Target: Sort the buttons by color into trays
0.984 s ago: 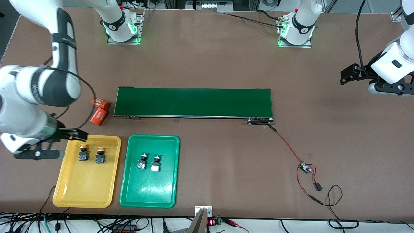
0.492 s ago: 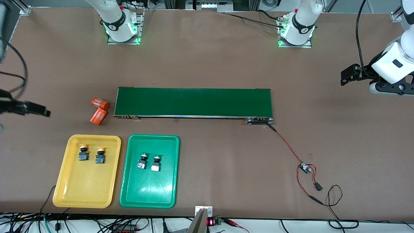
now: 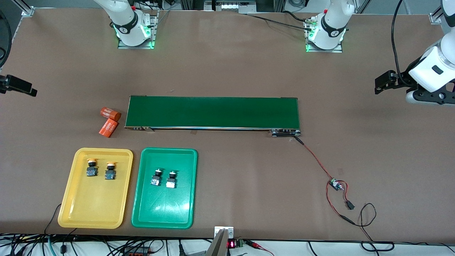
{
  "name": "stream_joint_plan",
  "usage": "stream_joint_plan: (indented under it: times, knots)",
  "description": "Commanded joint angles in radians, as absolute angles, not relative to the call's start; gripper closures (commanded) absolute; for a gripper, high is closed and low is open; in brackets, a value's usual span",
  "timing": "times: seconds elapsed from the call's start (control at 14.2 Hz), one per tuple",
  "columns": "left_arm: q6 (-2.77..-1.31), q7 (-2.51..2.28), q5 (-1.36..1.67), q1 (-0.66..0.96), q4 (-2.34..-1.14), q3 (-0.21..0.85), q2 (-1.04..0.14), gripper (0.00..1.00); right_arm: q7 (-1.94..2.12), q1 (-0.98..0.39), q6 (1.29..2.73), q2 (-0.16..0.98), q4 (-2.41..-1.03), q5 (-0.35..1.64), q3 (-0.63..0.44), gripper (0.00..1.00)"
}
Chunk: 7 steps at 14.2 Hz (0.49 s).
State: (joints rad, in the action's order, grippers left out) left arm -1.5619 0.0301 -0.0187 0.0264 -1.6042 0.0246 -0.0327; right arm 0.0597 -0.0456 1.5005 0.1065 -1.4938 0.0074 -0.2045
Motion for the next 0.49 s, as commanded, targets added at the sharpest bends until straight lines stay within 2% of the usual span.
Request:
stream_joint_plan:
  times: [0.0,0.28,0.42]
  knots:
    - [-1.575,0.046,-0.003,0.020,-1.629,0.023,-0.008,0.00,0.035,-0.040,1.525,0.040,-1.578,-0.023,-0.181,0.00]
    - [-1.575,0.046,-0.003,0.018,-1.628,0.023,-0.008,0.00,0.037,-0.041,1.563,-0.020,-1.637,-0.025,-0.179,0.00]
    - [-1.577,0.046,-0.003,0.018,-1.626,0.023,-0.009,0.00,0.035,-0.041,1.609,-0.079,-1.712,-0.021,-0.178,0.00]
